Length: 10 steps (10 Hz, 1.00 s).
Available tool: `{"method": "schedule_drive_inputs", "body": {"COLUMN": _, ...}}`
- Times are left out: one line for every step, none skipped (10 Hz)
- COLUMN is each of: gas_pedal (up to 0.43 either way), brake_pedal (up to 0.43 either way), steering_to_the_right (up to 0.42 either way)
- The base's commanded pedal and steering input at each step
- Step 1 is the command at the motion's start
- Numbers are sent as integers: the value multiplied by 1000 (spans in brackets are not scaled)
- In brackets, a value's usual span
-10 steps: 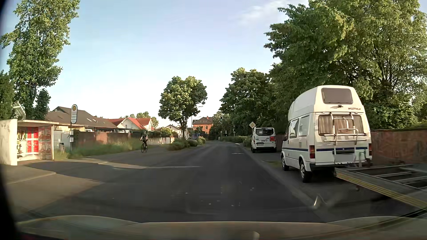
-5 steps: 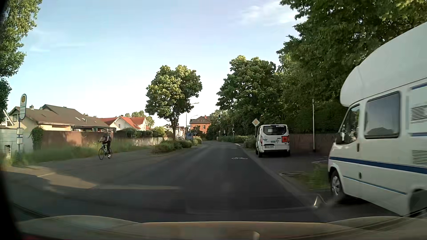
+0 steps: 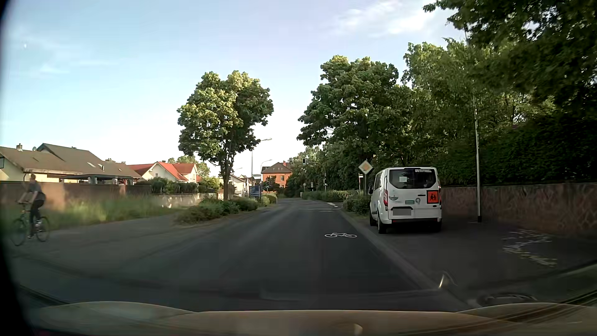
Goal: Follow the waypoints while adhering to traffic rules and regulations
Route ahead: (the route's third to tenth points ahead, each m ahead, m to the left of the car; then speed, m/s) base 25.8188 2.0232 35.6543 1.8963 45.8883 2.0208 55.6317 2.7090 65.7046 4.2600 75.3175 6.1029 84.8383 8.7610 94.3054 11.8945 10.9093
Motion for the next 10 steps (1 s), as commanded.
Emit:
{"method": "schedule_drive_inputs", "body": {"gas_pedal": 28, "brake_pedal": 30, "steering_to_the_right": 3}}
{"method": "schedule_drive_inputs", "body": {"gas_pedal": 28, "brake_pedal": 30, "steering_to_the_right": 3}}
{"method": "schedule_drive_inputs", "body": {"gas_pedal": 28, "brake_pedal": 37, "steering_to_the_right": 4}}
{"method": "schedule_drive_inputs", "body": {"gas_pedal": 28, "brake_pedal": 30, "steering_to_the_right": 3}}
{"method": "schedule_drive_inputs", "body": {"gas_pedal": 28, "brake_pedal": 30, "steering_to_the_right": 4}}
{"method": "schedule_drive_inputs", "body": {"gas_pedal": 28, "brake_pedal": 30, "steering_to_the_right": 3}}
{"method": "schedule_drive_inputs", "body": {"gas_pedal": 28, "brake_pedal": 30, "steering_to_the_right": 3}}
{"method": "schedule_drive_inputs", "body": {"gas_pedal": 28, "brake_pedal": 37, "steering_to_the_right": 3}}
{"method": "schedule_drive_inputs", "body": {"gas_pedal": 28, "brake_pedal": 30, "steering_to_the_right": 3}}
{"method": "schedule_drive_inputs", "body": {"gas_pedal": 28, "brake_pedal": 30, "steering_to_the_right": 3}}
